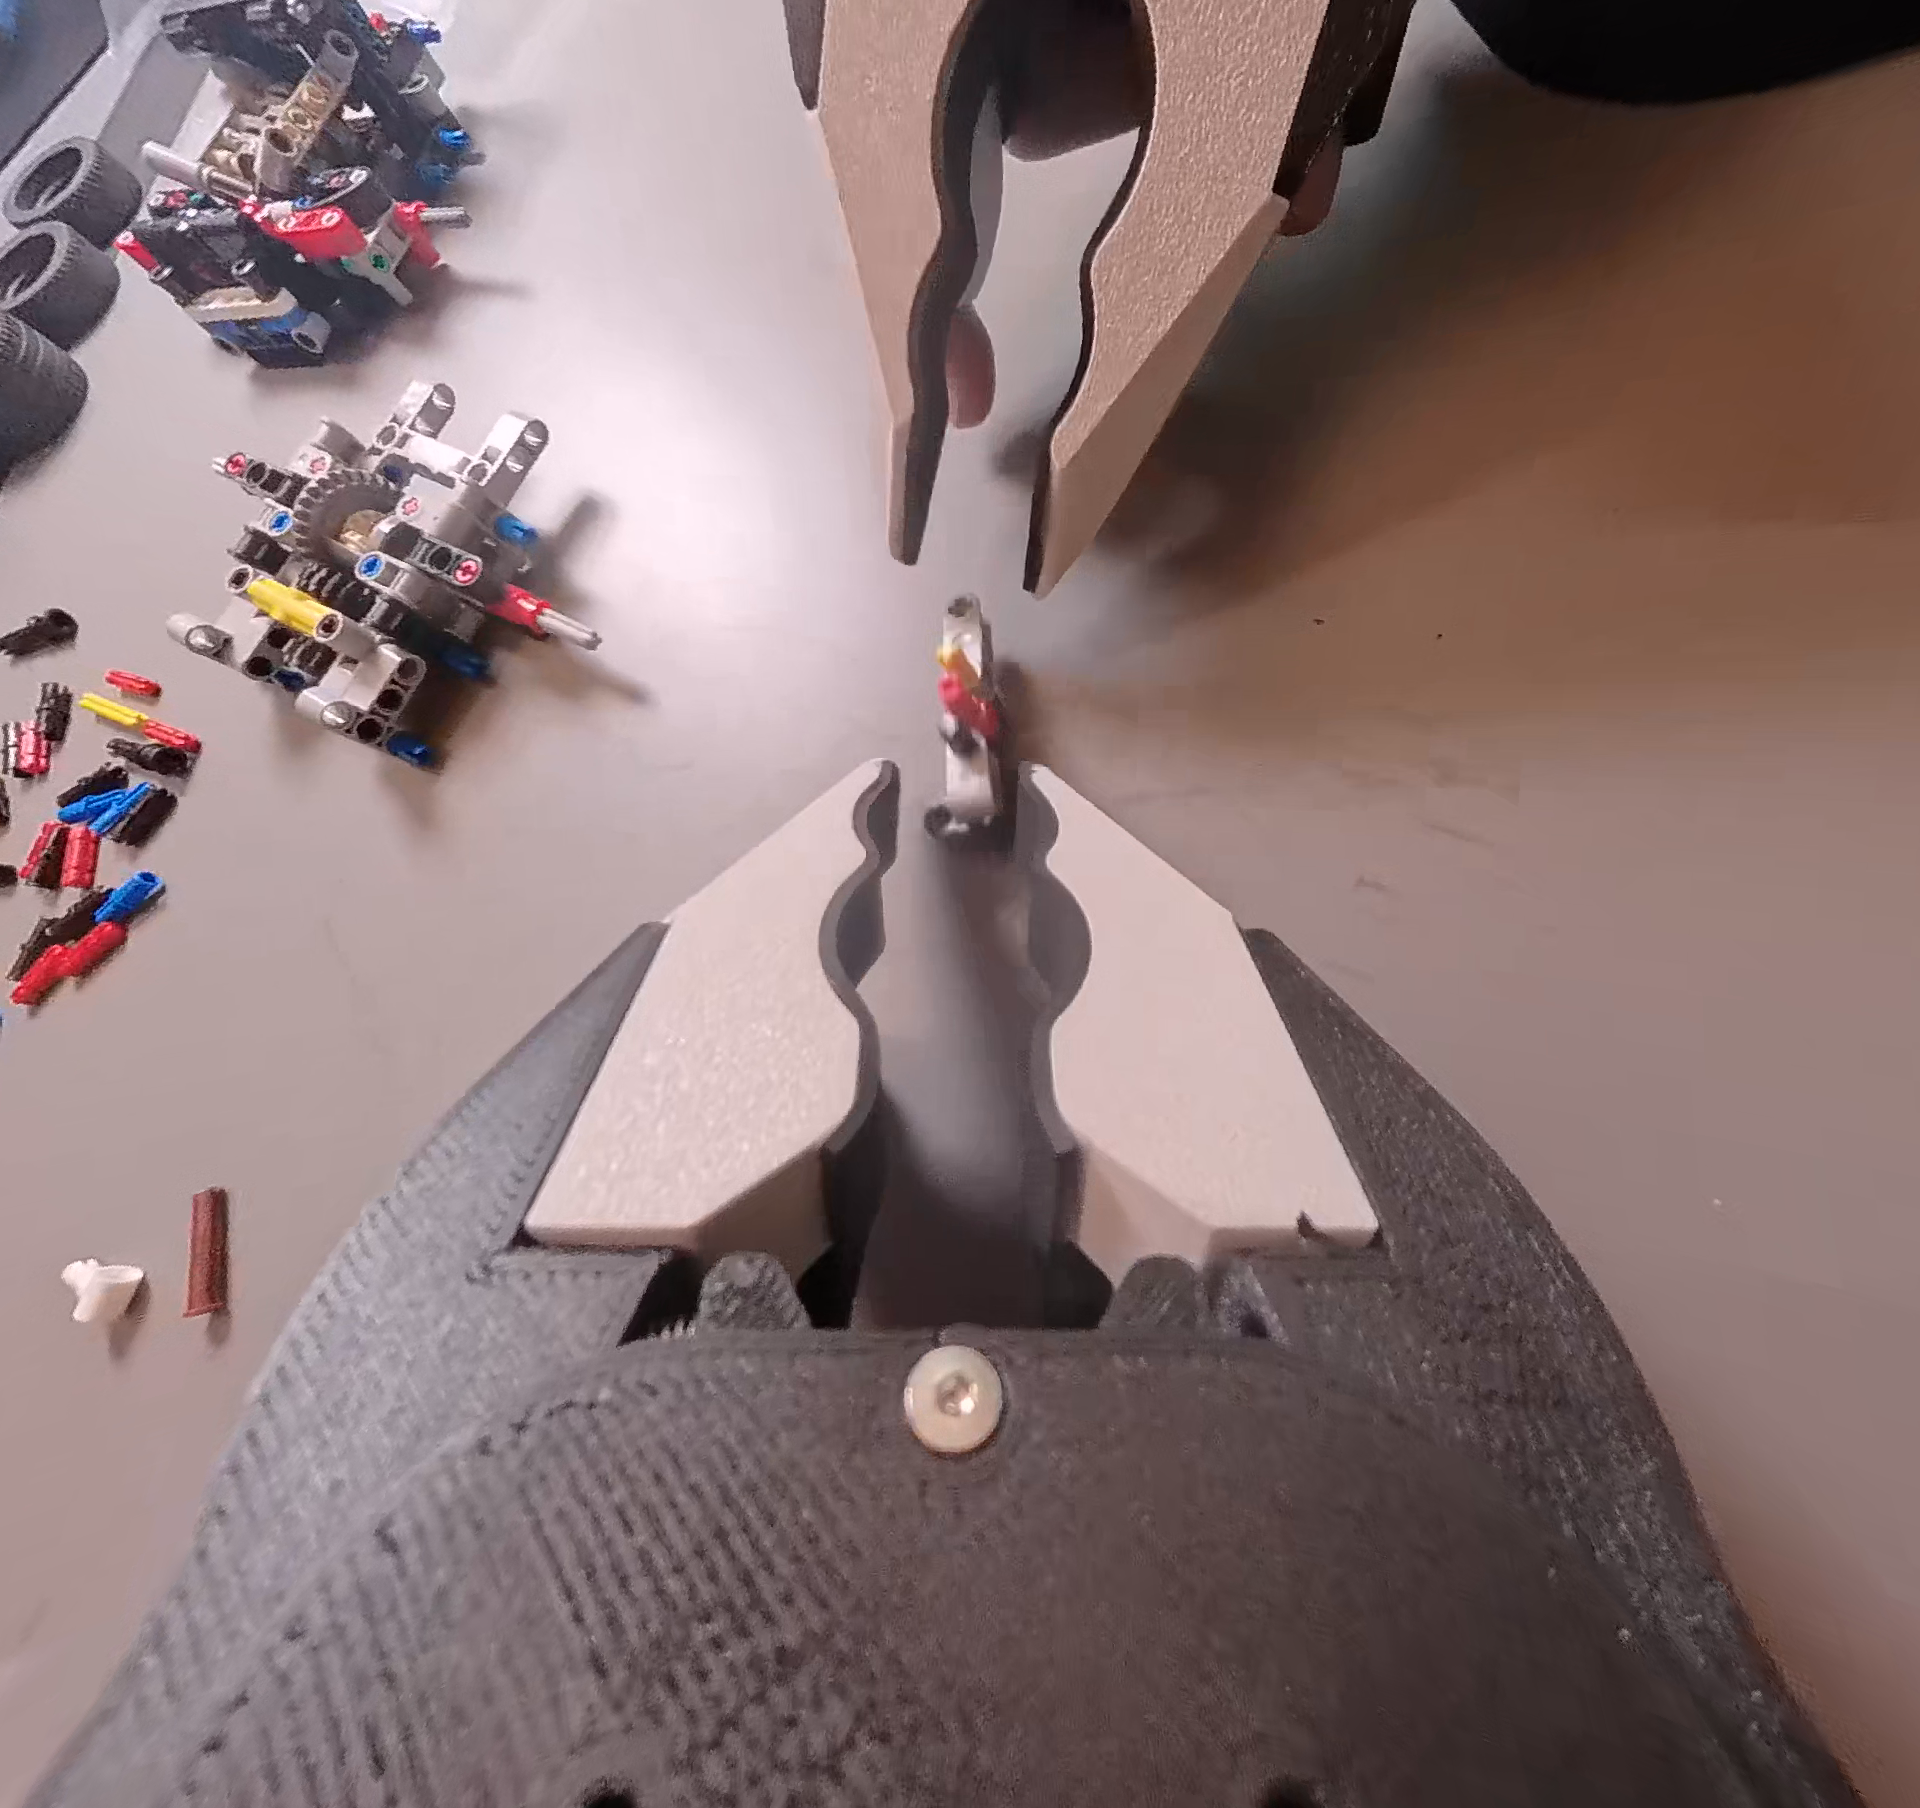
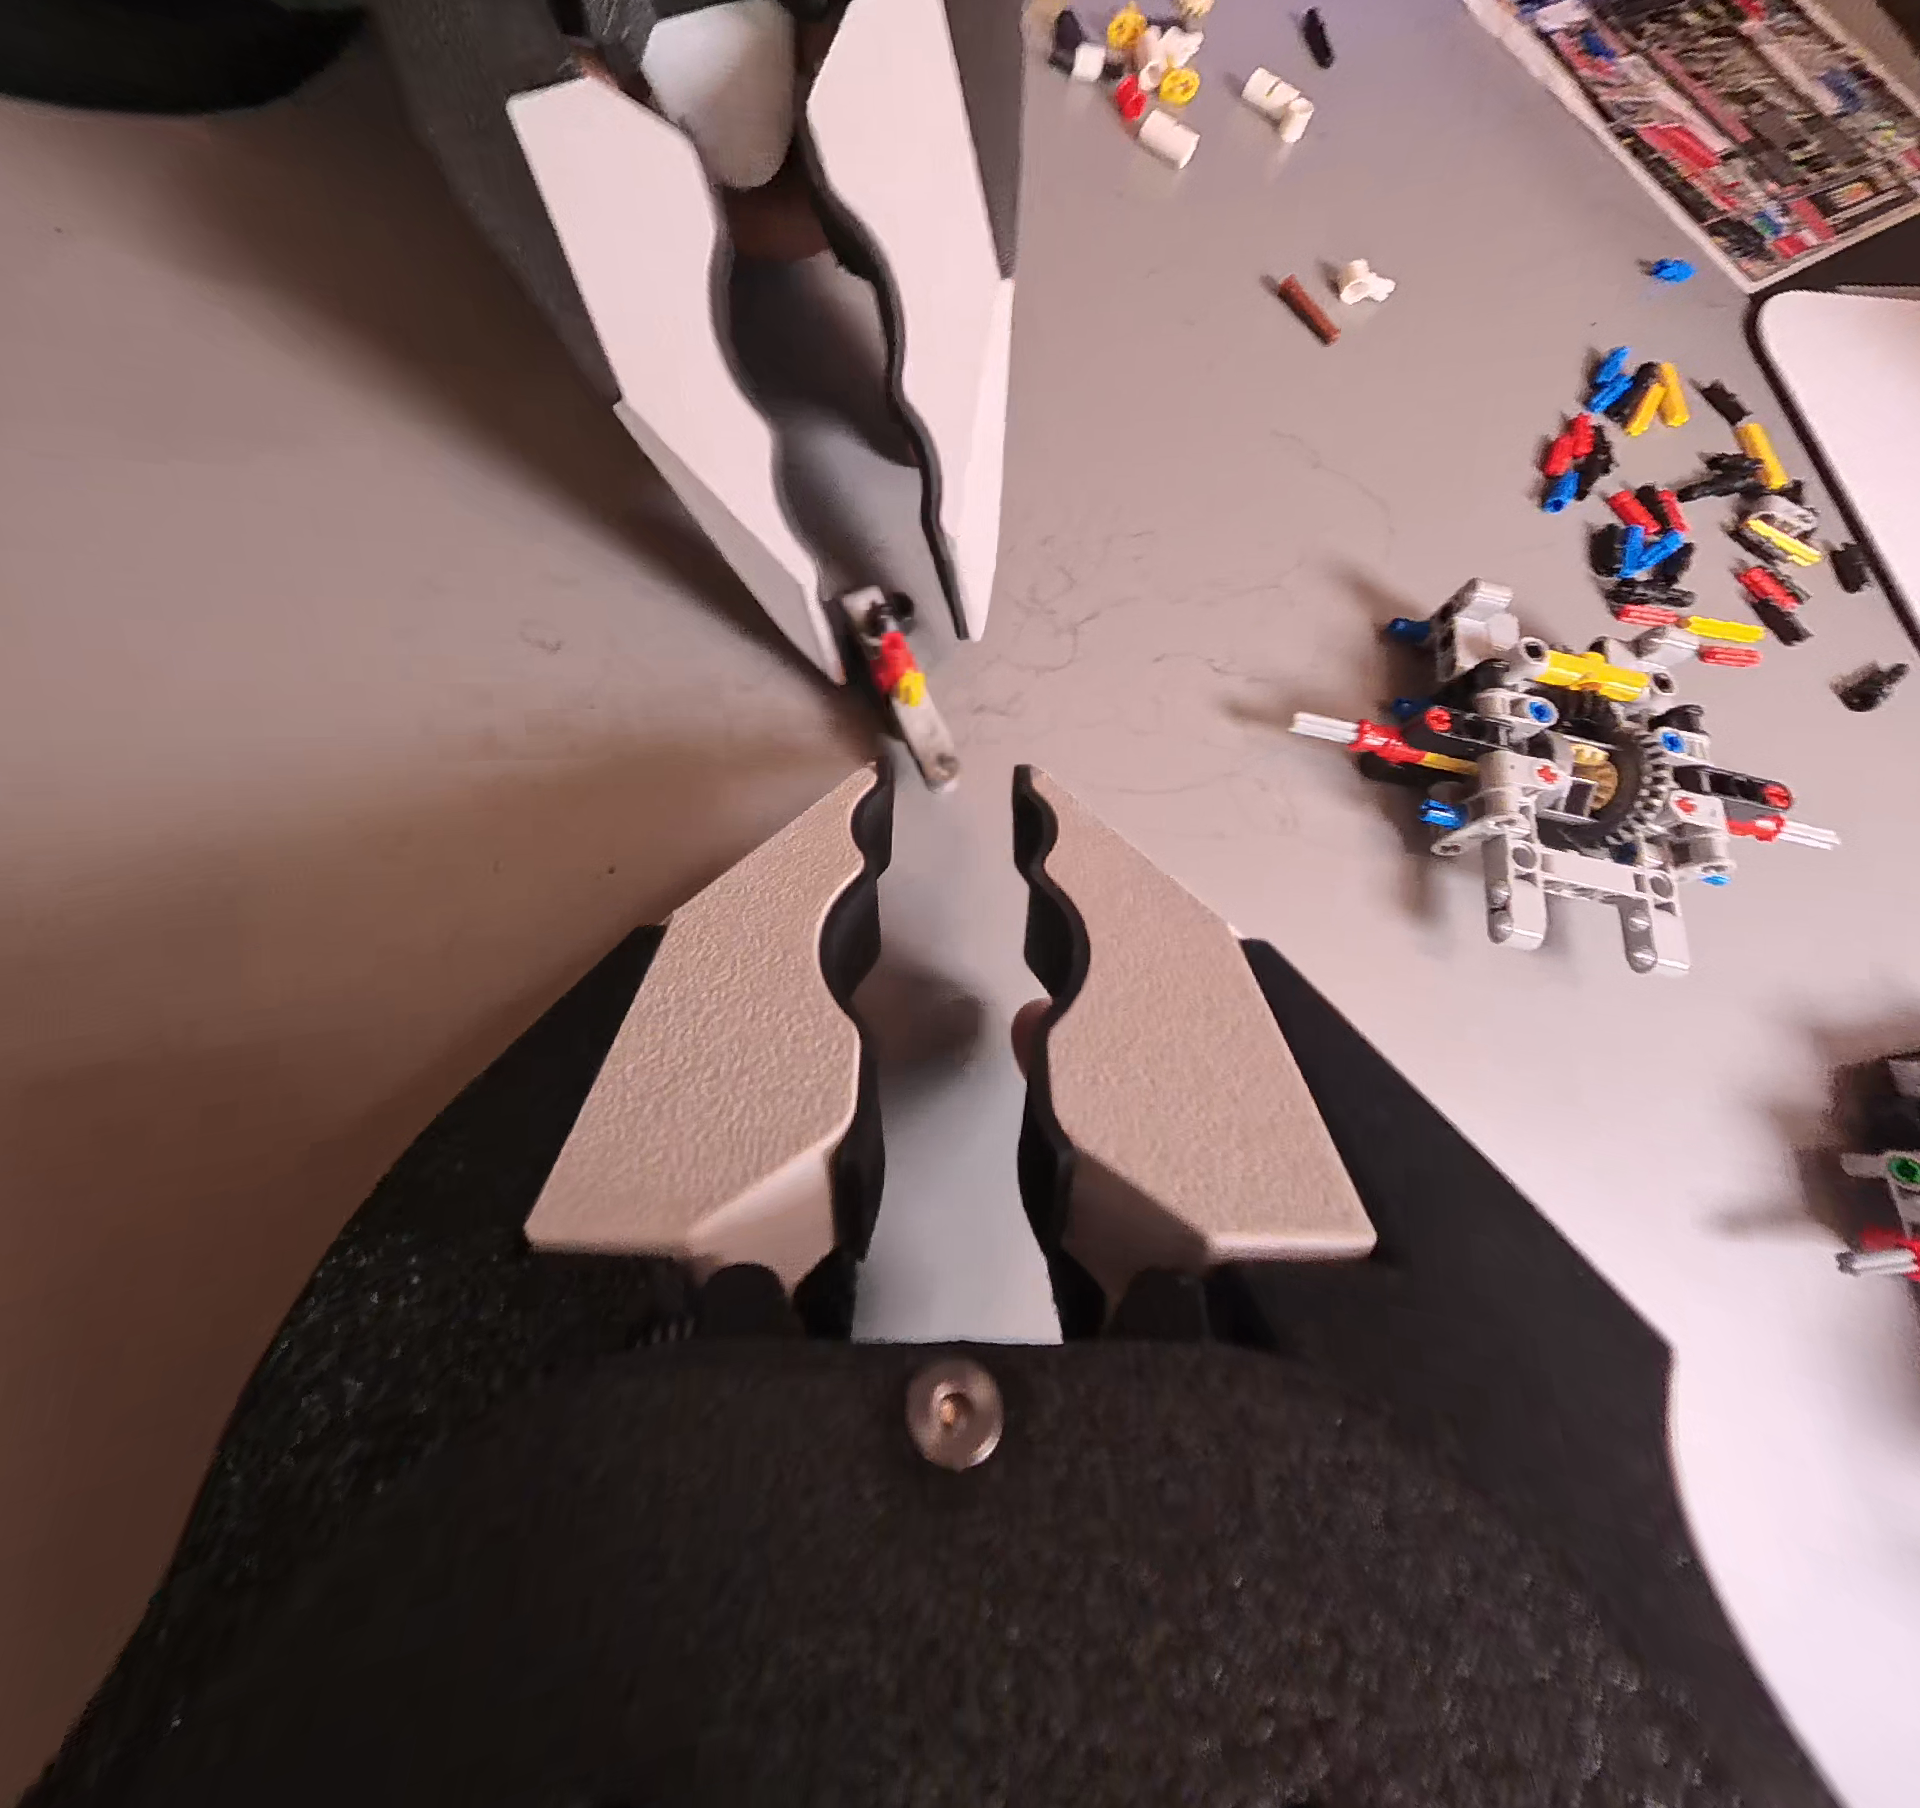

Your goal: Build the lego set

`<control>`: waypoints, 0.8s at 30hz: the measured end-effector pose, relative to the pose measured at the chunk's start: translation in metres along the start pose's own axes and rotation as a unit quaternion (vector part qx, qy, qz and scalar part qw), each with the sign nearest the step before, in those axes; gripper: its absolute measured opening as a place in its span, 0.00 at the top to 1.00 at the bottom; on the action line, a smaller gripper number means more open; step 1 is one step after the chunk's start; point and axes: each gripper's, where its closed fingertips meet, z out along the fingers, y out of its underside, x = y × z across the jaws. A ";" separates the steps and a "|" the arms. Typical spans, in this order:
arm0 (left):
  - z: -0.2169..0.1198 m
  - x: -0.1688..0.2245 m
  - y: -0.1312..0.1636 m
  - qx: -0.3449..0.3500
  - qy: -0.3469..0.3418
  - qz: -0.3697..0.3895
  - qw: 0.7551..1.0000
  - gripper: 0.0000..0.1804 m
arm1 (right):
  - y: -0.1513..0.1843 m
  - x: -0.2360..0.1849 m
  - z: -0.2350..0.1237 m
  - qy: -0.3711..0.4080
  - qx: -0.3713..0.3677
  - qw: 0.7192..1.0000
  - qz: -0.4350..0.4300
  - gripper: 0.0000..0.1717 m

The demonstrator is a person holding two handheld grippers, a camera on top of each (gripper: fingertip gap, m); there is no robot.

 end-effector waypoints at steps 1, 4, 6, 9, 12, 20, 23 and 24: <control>-0.001 -0.001 -0.001 0.006 -0.002 -0.005 1.000 0.87 | -0.003 0.003 -0.001 0.006 0.013 1.000 0.011 0.87; -0.012 -0.011 -0.014 0.053 -0.018 -0.041 0.998 0.84 | -0.014 0.016 -0.006 0.033 0.056 0.997 0.045 0.84; -0.023 -0.024 -0.024 0.096 -0.040 -0.076 0.992 0.80 | -0.021 0.025 -0.011 0.053 0.088 0.993 0.063 0.81; -0.043 -0.045 -0.034 0.152 -0.080 -0.126 0.977 0.77 | -0.029 0.036 -0.019 0.084 0.127 0.985 0.084 0.78; -0.062 -0.063 -0.042 0.200 -0.122 -0.152 0.960 0.74 | -0.032 0.044 -0.025 0.106 0.150 0.978 0.097 0.78; -0.112 -0.090 -0.042 0.266 -0.264 -0.146 0.916 0.87 | -0.039 0.054 -0.037 0.149 0.197 0.966 0.071 0.95; -0.124 -0.094 -0.033 0.270 -0.293 -0.159 0.903 0.95 | -0.038 0.058 -0.040 0.160 0.200 0.964 0.073 1.00; -0.126 -0.095 -0.031 0.272 -0.296 -0.165 0.900 0.98 | -0.038 0.060 -0.041 0.163 0.203 0.963 0.074 1.00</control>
